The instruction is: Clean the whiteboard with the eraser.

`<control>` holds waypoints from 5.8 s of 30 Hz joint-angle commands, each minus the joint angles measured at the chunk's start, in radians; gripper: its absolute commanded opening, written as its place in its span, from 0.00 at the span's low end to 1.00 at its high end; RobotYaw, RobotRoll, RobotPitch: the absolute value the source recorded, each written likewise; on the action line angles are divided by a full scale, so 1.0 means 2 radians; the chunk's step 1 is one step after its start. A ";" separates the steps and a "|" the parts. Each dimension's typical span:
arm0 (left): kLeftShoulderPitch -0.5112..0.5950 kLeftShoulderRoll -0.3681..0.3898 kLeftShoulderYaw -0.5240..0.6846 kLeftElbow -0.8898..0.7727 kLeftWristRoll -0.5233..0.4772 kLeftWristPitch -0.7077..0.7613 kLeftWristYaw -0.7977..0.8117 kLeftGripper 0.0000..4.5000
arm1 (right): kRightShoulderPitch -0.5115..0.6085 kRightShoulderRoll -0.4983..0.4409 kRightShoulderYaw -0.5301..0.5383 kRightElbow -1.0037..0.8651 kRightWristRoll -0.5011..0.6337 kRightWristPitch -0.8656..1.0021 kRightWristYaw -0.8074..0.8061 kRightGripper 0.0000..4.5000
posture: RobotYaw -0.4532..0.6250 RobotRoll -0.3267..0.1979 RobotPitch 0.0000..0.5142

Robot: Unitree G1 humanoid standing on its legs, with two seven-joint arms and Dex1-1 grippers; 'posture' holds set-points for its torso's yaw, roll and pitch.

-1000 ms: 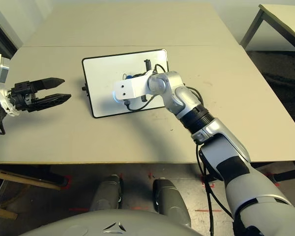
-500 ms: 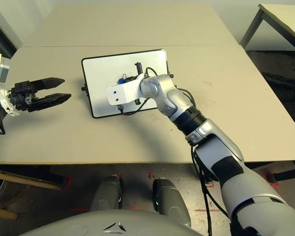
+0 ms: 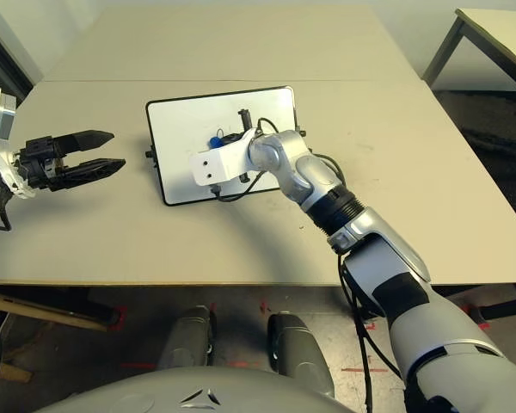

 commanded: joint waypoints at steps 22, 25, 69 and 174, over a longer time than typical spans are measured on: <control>-0.011 0.000 -0.005 0.008 0.006 -0.009 -0.006 1.00 | -0.017 0.019 -0.006 -0.009 0.004 0.024 0.018 0.05 | 0.71 0.62 0.15; -0.010 0.000 -0.004 0.007 0.006 -0.009 -0.005 1.00 | -0.019 0.029 -0.001 -0.006 0.001 0.020 0.017 0.05 | 0.72 0.62 0.15; -0.018 -0.002 -0.010 0.015 0.008 -0.013 -0.009 1.00 | -0.024 -0.045 -0.026 0.041 0.008 0.000 0.005 0.05 | 0.70 0.62 0.16; -0.040 -0.023 0.009 0.037 0.010 -0.024 0.006 1.00 | 0.101 0.064 -0.474 -0.204 0.333 0.672 -0.291 0.96 | 0.68 0.62 0.15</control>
